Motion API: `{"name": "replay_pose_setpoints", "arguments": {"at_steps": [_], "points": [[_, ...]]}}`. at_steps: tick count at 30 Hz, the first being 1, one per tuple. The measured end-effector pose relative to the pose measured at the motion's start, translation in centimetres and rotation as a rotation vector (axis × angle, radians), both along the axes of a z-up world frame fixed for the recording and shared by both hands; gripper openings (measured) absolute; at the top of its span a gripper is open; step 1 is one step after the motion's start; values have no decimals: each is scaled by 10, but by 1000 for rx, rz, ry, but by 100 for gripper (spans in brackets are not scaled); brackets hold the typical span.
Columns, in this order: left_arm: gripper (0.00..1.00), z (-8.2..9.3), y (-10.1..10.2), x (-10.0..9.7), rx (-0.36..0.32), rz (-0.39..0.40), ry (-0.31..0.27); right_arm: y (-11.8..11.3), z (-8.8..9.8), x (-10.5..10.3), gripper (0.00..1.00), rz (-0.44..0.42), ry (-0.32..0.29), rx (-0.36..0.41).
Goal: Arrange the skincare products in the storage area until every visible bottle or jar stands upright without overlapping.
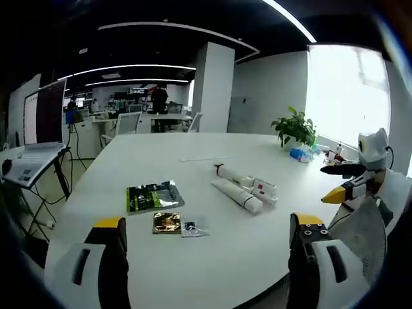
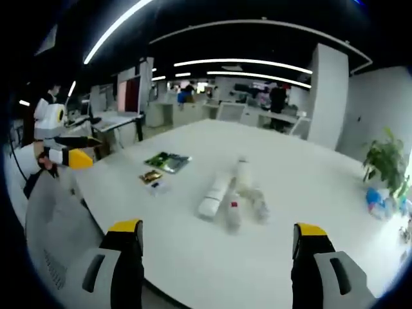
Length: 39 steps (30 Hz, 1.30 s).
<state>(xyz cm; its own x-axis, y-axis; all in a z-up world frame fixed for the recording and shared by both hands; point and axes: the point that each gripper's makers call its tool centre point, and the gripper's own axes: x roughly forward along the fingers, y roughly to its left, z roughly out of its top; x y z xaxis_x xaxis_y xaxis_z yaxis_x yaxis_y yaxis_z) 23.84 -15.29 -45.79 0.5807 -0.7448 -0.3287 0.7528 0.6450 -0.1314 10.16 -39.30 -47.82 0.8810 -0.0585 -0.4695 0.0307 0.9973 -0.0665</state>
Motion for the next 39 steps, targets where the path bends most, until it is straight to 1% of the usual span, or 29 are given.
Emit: {"name": "replay_pose_setpoints", "arguments": {"at_steps": [2, 3, 4, 5, 8, 11, 12, 15, 16, 19, 22, 33, 39], "points": [[99, 10, -3, 3, -9, 13, -13, -4, 2, -1, 100, 4, -3, -3], [99, 13, -3, 6, 9, 27, -36, -5, 2, -1, 100, 6, -4, -5], [99, 20, -4, 9, 21, 37, -87, -7, 3, -1, 100, 7, -9, -5], [99, 23, -7, 9, 15, 39, -94, -10, 2, -1, 100, 12, -9, -3], [99, 27, -14, 8, -25, 47, -69, -16, 1, -2, 100, 22, -2, -7], [99, 24, -17, 7, -36, 59, -44, -21, 4, -4, 100, 30, -7, -9], [99, 23, -18, 6, -34, 61, -44, -22, 4, -4, 100, 31, -9, -7], [99, 16, -16, 4, 14, 80, -58, -22, 4, -4, 100, 39, -9, 0], [99, 15, -16, 3, 17, 81, -58, -22, 4, -4, 100, 42, -10, 0], [99, 12, -13, 1, 7, 95, -48, -19, 1, -4, 100, 61, -5, 2], [99, 7, -10, 1, 24, 103, -40, -15, -3, -5, 100, 76, 4, 9], [99, 3, -6, -1, 23, 128, -29, -10, -8, -2, 100, 99, 9, 20], [99, 4, -8, -1, 22, 129, -29, -12, -8, 1, 100, 101, 11, 22]]}}
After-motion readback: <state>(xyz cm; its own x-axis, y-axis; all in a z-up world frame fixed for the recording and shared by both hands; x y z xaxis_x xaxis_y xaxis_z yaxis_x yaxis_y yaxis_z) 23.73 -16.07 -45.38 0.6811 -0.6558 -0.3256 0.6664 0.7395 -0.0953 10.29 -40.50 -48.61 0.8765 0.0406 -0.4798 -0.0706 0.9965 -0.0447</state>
